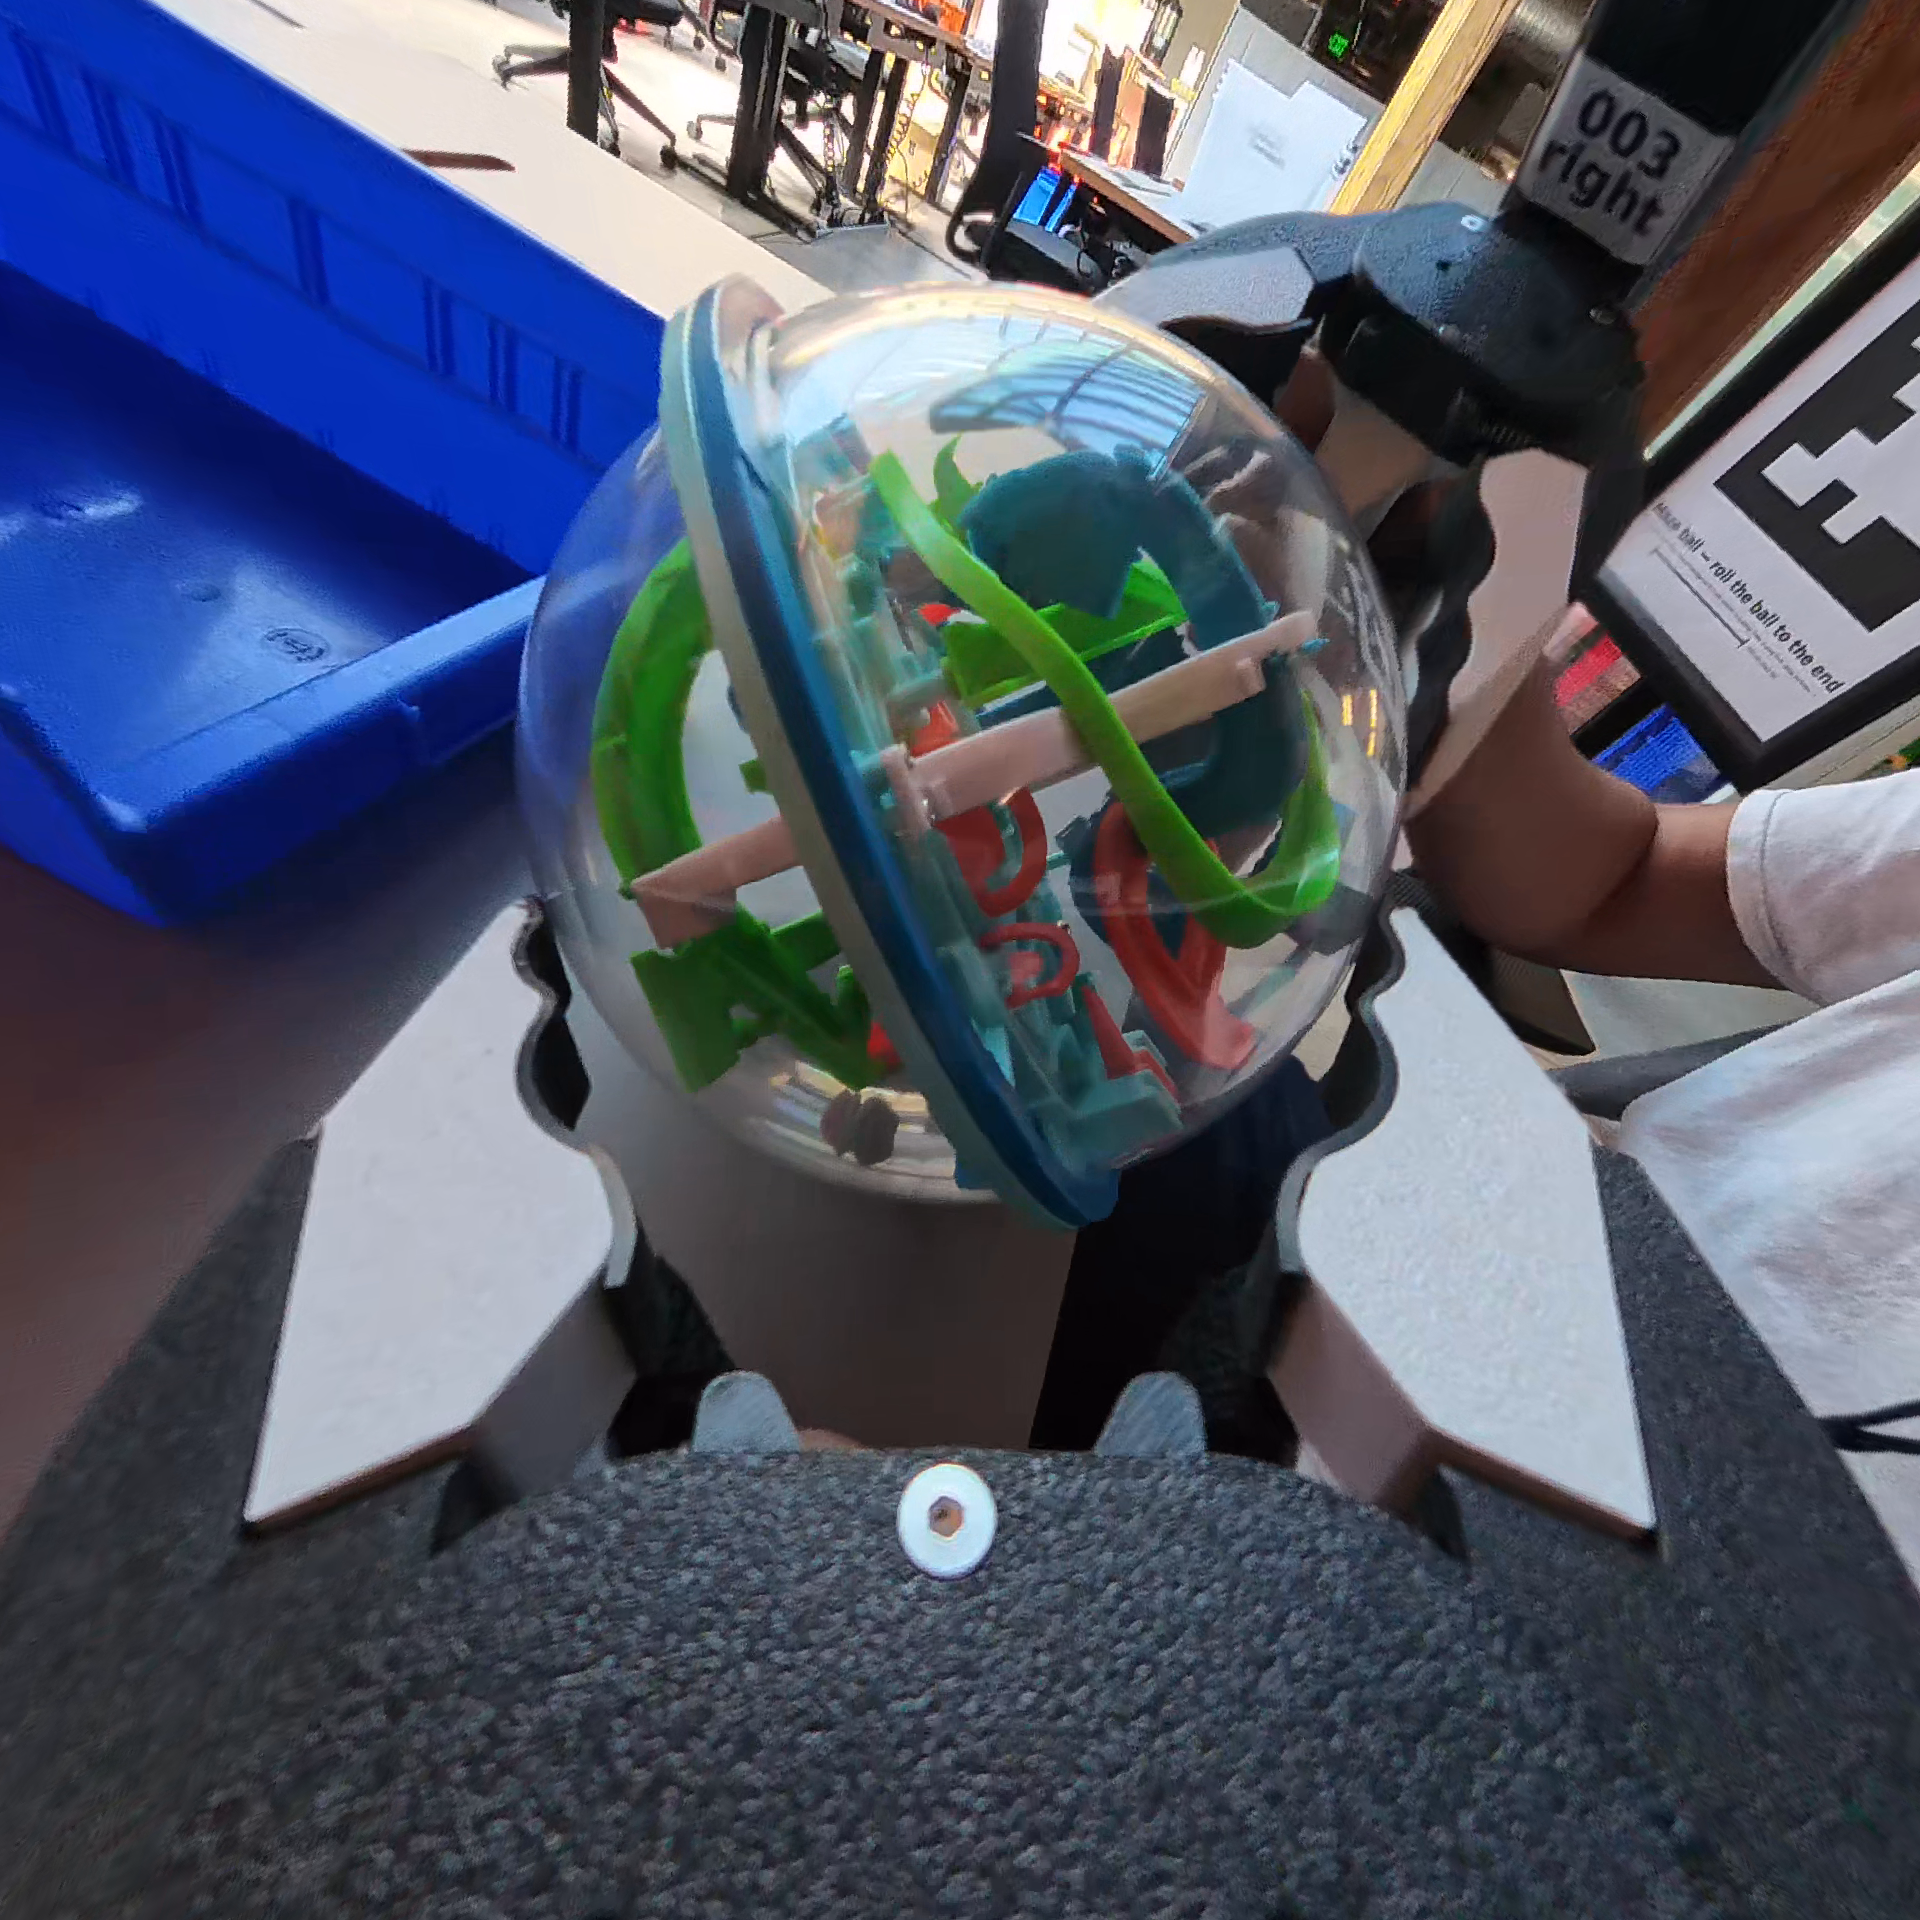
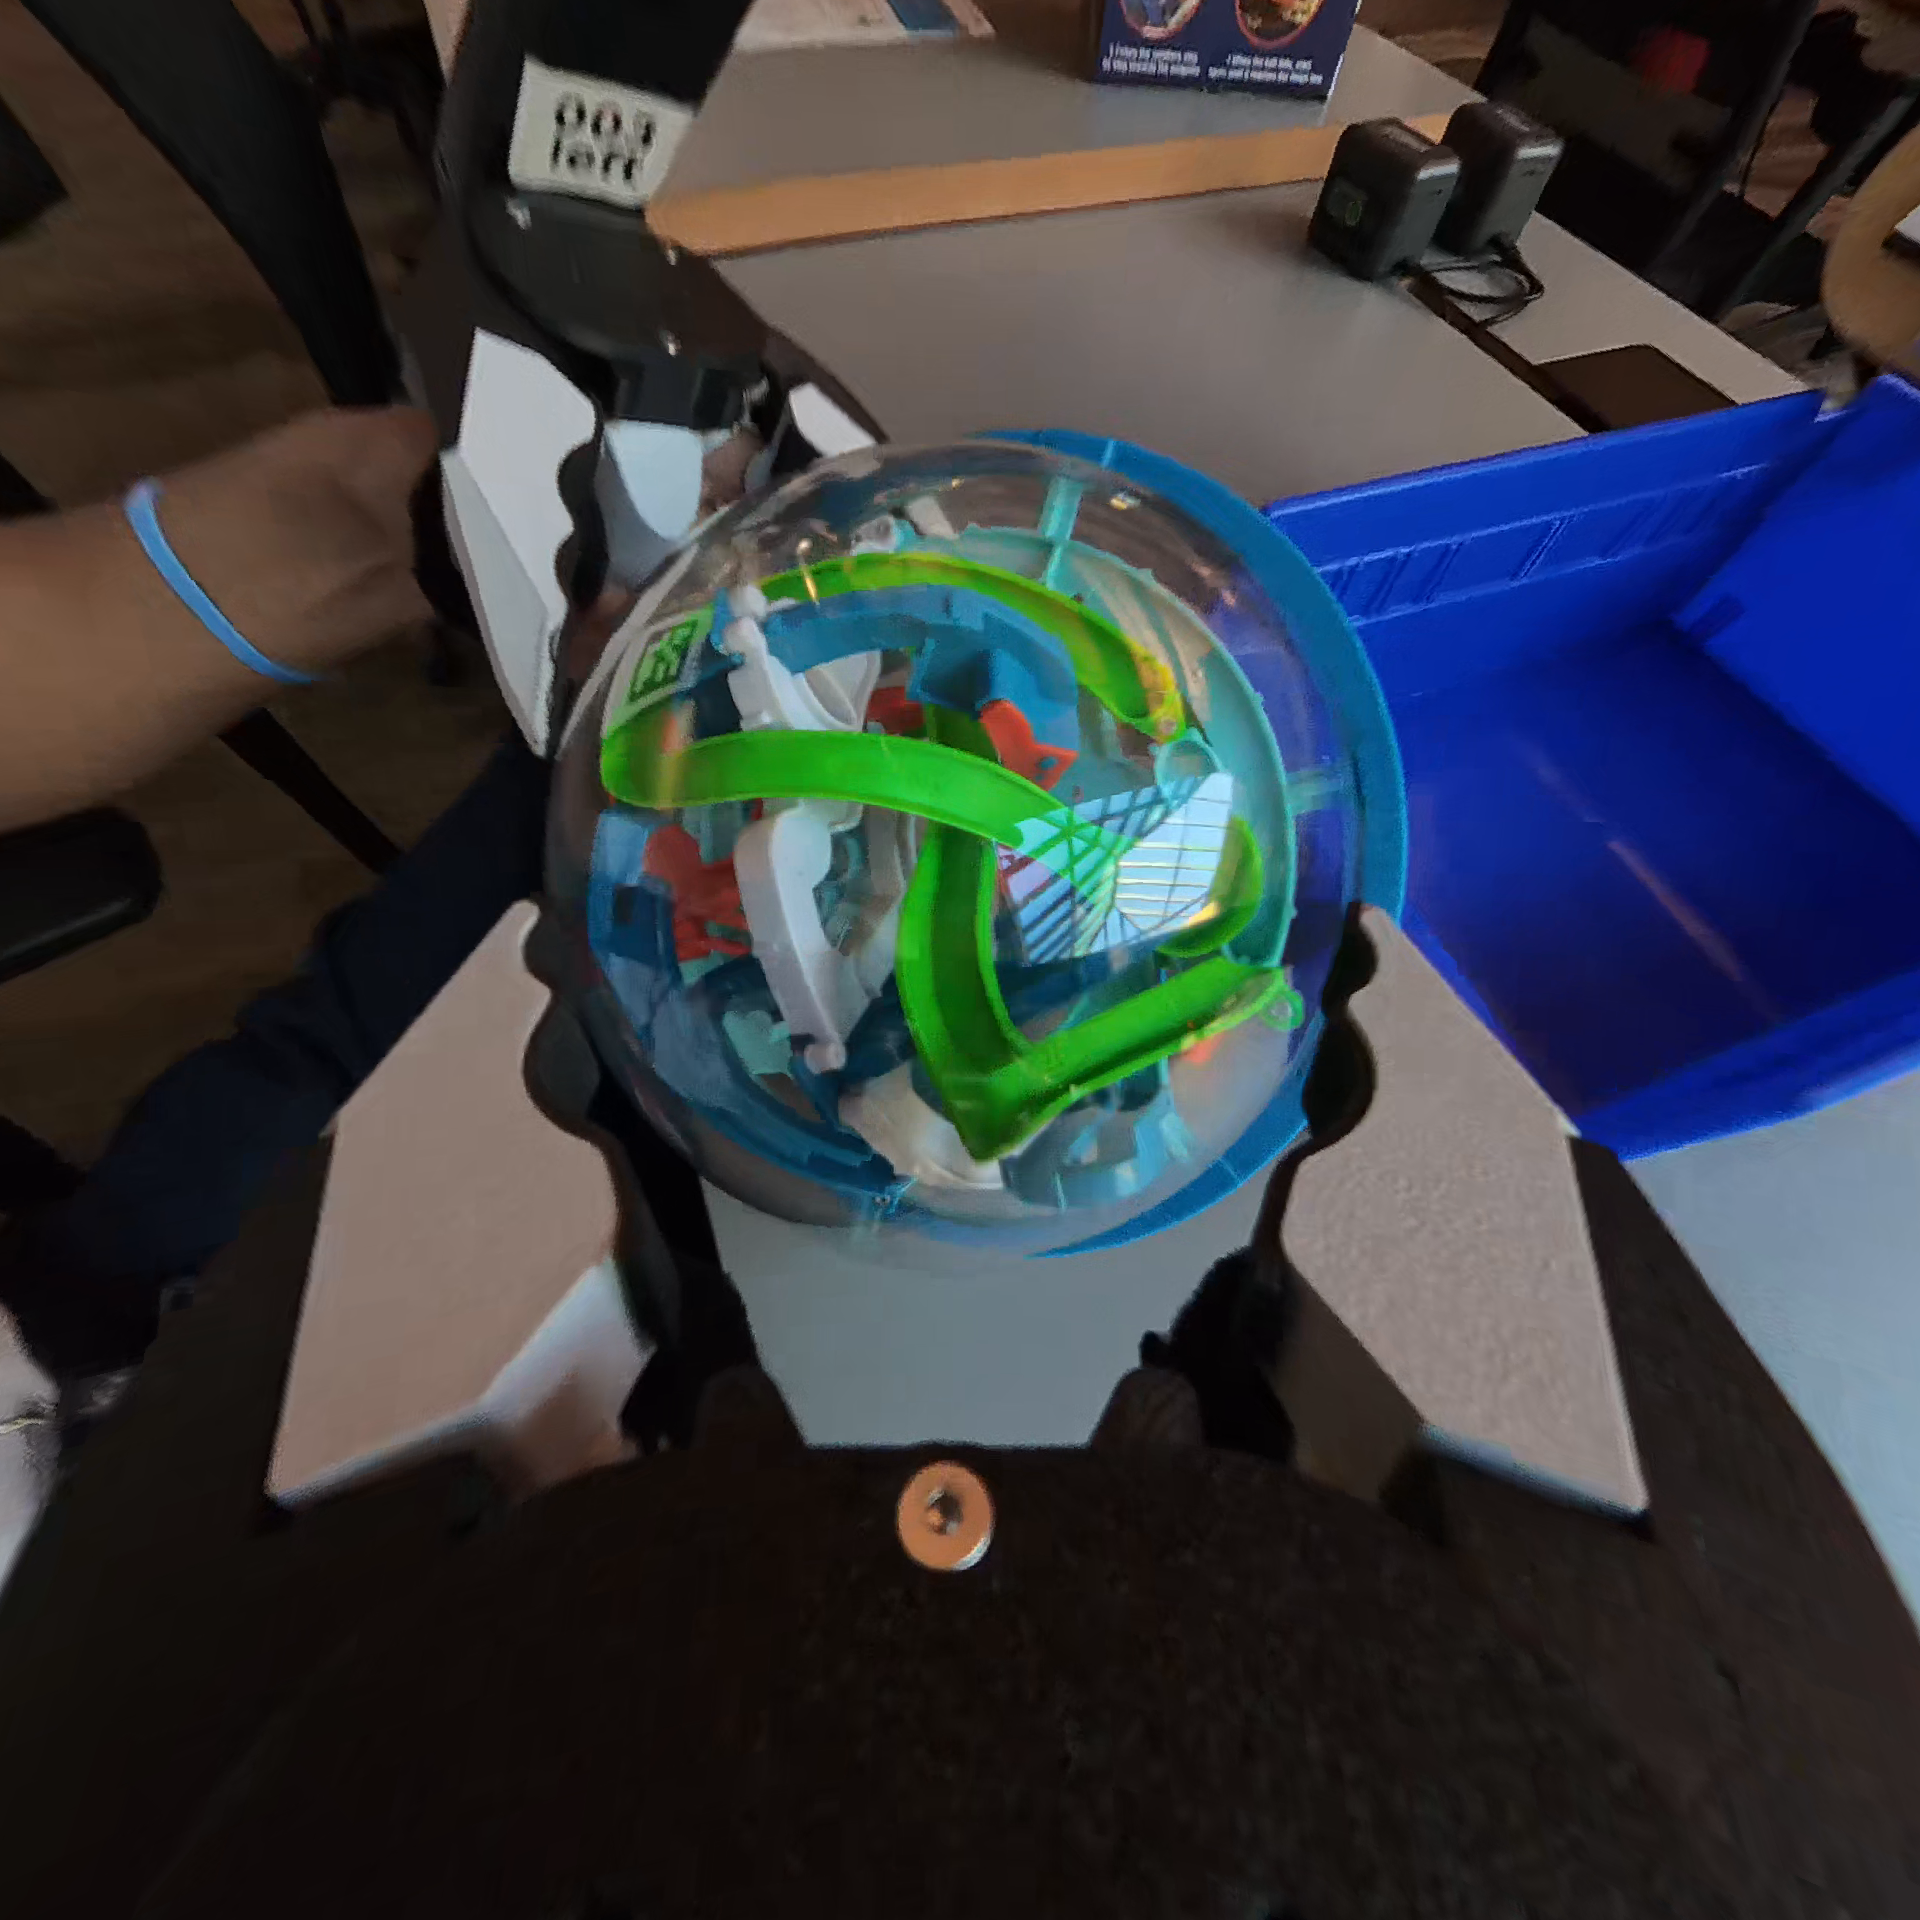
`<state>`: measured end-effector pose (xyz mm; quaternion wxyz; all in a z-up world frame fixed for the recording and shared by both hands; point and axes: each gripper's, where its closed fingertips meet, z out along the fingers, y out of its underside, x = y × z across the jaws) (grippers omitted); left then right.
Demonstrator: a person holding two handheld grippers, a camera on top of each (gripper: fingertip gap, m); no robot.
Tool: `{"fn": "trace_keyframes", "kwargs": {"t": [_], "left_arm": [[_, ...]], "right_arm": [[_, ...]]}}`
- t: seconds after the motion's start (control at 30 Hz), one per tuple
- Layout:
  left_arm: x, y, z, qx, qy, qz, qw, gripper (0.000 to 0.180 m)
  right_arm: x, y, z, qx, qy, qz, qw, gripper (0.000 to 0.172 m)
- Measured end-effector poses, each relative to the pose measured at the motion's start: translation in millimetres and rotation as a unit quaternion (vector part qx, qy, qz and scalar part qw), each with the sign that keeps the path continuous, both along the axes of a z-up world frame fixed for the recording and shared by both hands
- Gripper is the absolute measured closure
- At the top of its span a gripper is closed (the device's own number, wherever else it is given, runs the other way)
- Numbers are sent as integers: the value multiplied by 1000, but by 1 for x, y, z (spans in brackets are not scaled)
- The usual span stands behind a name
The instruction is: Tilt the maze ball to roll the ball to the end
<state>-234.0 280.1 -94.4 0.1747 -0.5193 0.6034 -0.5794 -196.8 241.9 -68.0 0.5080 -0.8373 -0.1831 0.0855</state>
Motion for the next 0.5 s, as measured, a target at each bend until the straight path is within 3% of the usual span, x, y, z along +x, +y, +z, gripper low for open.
{"fn": "trace_keyframes", "kwargs": {"t": [0.03,0.17,0.43,0.5], "left_arm": [[-1,2,-1,-11,2,5,1000,37],[0,14,-3,-76,5,36,996,37],[6,22,-6,-137,10,71,988,37],[7,23,-7,-146,13,76,986,37]], "right_arm": [[3,-3,7,8,34,-3,999,43],[18,-7,16,24,117,-29,992,34],[3,23,12,20,25,-28,999,33],[-1,32,9,-7,3,-24,1000,25]]}}
